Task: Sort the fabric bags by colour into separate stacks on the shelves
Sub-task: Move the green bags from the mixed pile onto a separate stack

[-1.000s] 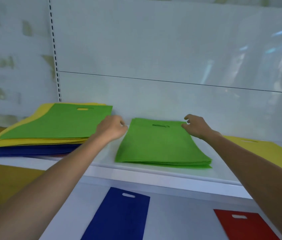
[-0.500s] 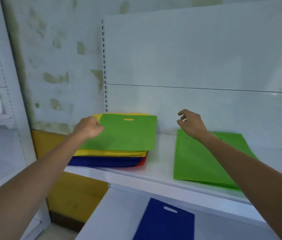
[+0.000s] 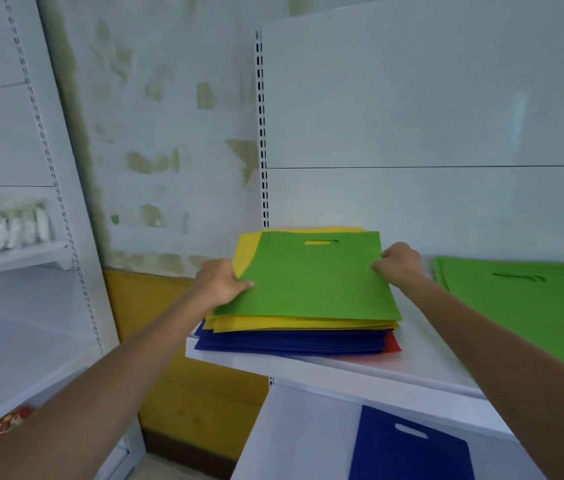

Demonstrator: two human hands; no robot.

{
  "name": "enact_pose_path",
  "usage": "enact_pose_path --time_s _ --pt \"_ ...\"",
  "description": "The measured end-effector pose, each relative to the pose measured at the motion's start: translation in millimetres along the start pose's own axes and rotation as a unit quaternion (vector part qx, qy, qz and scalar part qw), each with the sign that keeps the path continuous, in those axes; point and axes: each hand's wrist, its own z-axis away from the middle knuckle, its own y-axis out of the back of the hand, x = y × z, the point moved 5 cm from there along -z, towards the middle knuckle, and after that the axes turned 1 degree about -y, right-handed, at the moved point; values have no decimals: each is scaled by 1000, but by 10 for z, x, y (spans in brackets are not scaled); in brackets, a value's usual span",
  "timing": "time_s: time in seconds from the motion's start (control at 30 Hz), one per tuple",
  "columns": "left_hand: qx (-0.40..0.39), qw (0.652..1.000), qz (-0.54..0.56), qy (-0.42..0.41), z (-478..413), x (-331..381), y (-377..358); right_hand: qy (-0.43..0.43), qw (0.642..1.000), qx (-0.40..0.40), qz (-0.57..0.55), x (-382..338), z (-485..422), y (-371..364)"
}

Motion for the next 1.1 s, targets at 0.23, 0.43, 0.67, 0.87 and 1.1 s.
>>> enact_pose_path --time_s 0.23,0.43,0.67,0.87,1.1 --pt "-9 995 95 15 -95 -49 22 59 997 25 -35 -136 -7 -62" --pt "102 988 114 -20 -28 295 125 176 977 118 -4 -224 68 216" --pt "134 970 134 -151 77 1383 93 216 946 208 120 179 69 1247" --pt "85 964 148 -206 308 2454 -426 148 943 205 216 864 44 2179" --pt "32 973 70 -217 670 3085 -1074 79 950 105 282 1872 48 2590"
